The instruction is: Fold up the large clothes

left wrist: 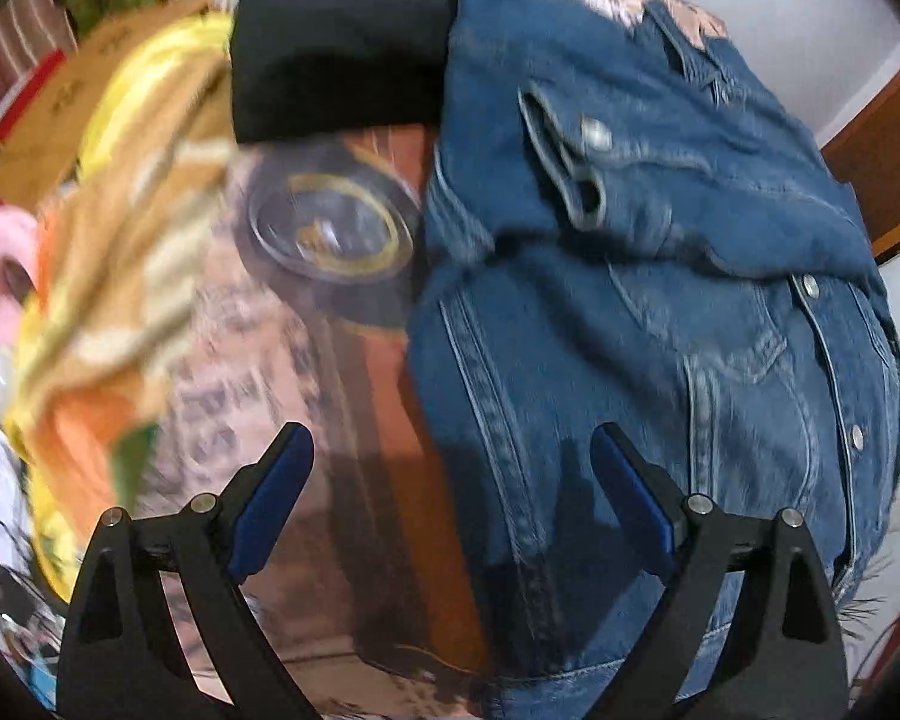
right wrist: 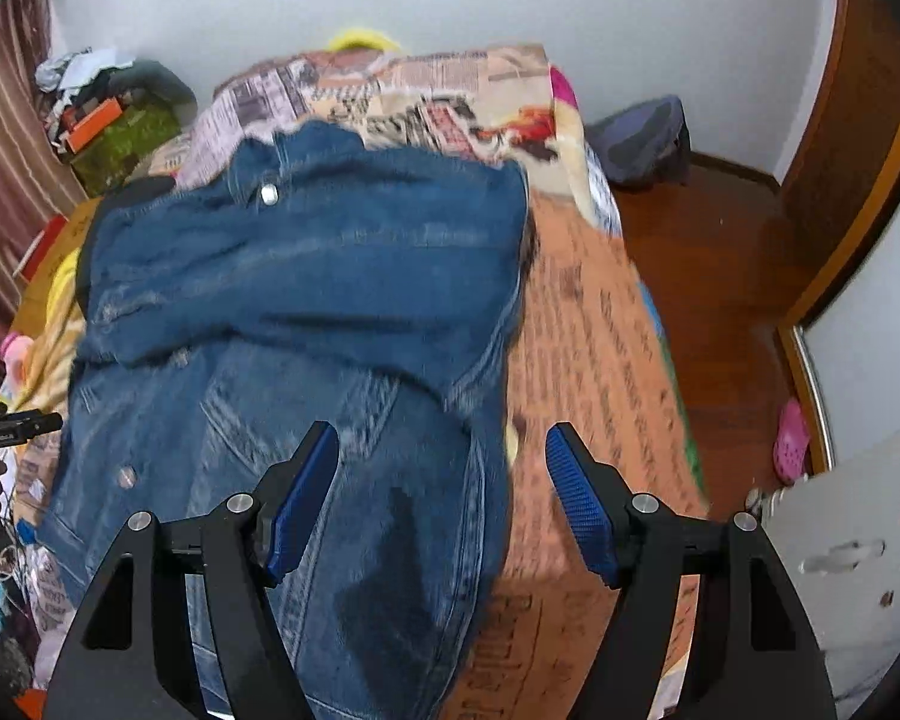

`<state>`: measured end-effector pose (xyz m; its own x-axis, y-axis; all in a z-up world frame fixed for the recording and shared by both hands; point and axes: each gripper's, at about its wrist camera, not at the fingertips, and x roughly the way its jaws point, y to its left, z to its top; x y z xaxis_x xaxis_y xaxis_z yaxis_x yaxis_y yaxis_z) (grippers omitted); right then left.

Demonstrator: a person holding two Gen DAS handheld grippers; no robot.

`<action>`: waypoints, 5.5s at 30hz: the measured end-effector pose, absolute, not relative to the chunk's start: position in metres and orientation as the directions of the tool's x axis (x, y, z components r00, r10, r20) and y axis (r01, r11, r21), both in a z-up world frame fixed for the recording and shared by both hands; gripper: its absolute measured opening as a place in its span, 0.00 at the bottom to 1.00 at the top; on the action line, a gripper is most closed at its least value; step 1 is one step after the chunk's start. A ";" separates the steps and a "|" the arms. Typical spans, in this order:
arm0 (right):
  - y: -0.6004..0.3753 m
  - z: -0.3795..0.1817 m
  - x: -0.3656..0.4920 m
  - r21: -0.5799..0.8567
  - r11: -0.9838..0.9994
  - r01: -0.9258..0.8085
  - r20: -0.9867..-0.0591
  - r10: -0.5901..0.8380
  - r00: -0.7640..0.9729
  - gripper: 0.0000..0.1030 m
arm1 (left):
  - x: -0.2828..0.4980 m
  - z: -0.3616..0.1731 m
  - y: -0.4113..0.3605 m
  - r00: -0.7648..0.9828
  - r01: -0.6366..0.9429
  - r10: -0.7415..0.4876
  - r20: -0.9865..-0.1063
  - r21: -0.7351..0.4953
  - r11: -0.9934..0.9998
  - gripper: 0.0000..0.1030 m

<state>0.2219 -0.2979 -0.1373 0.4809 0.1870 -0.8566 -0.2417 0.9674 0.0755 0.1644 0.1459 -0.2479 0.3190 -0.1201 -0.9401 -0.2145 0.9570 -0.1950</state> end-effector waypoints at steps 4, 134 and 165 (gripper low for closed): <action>-0.304 -0.162 0.213 0.112 0.969 -0.218 -0.885 0.197 0.423 0.66 | 0.158 -0.263 0.139 0.303 -0.230 -0.190 -0.934 -0.266 0.936 0.91; -0.258 -0.160 0.447 0.489 0.867 -0.092 -0.750 0.472 0.463 0.09 | 0.378 -0.151 0.190 0.672 -0.161 -0.178 -0.718 -0.377 0.912 0.04; -0.194 -0.132 0.377 -0.012 0.907 -0.421 -0.836 0.222 0.502 0.62 | 0.347 -0.182 0.080 0.552 0.041 -0.063 -0.832 -0.049 0.998 0.53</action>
